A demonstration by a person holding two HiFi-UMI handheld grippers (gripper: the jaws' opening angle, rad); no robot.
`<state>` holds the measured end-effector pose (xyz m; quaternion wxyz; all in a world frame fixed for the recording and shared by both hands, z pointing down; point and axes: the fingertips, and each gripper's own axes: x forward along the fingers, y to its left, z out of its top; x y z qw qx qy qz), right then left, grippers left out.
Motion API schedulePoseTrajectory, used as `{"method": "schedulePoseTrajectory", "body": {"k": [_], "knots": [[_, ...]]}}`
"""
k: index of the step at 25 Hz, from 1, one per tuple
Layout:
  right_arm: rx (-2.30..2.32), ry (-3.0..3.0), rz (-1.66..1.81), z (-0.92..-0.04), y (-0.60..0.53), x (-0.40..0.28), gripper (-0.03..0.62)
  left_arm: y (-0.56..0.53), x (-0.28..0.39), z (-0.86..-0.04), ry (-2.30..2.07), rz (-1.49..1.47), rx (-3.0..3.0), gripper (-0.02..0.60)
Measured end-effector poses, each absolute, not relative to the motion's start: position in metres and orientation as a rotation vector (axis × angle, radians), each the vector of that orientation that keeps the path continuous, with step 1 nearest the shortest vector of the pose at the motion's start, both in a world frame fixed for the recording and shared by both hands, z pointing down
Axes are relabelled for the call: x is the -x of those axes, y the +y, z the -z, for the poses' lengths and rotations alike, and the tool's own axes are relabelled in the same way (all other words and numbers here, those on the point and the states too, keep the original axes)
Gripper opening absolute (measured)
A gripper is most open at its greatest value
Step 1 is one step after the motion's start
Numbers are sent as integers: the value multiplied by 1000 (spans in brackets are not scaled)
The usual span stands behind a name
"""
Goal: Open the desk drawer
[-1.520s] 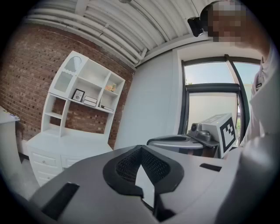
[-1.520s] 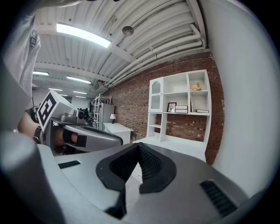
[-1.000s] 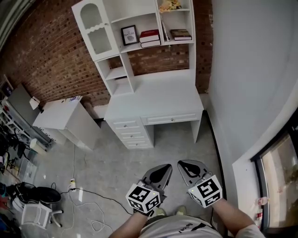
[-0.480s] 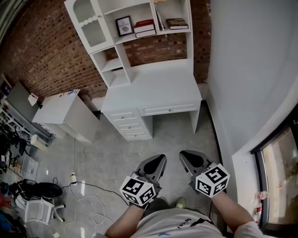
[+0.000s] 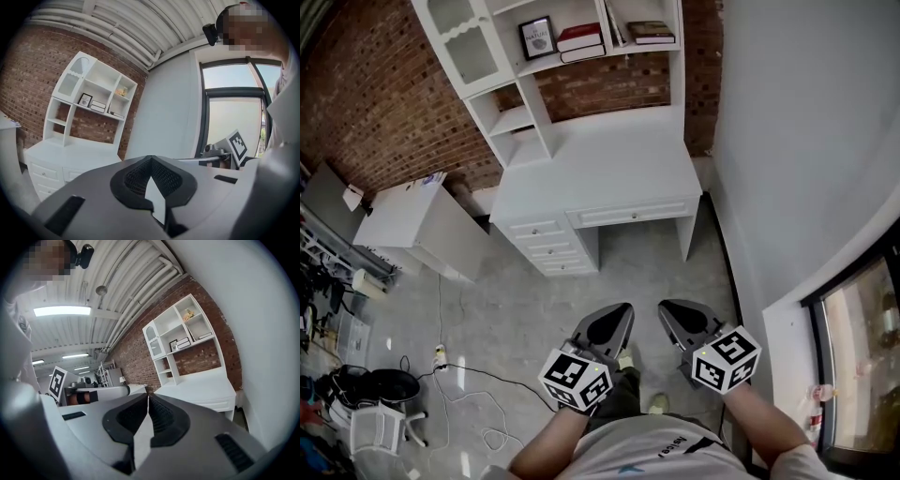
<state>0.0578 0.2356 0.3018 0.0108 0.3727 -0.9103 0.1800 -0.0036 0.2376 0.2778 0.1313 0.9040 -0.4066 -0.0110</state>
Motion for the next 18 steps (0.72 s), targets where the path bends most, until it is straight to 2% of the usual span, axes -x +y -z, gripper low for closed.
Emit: {"method": "schedulePoseTrajectory", "body": {"k": [18], "knots": [[-1280,-2776,-752,-358,20,-11,20,17,50,-331,-1063,-41,-2663,12]]}}
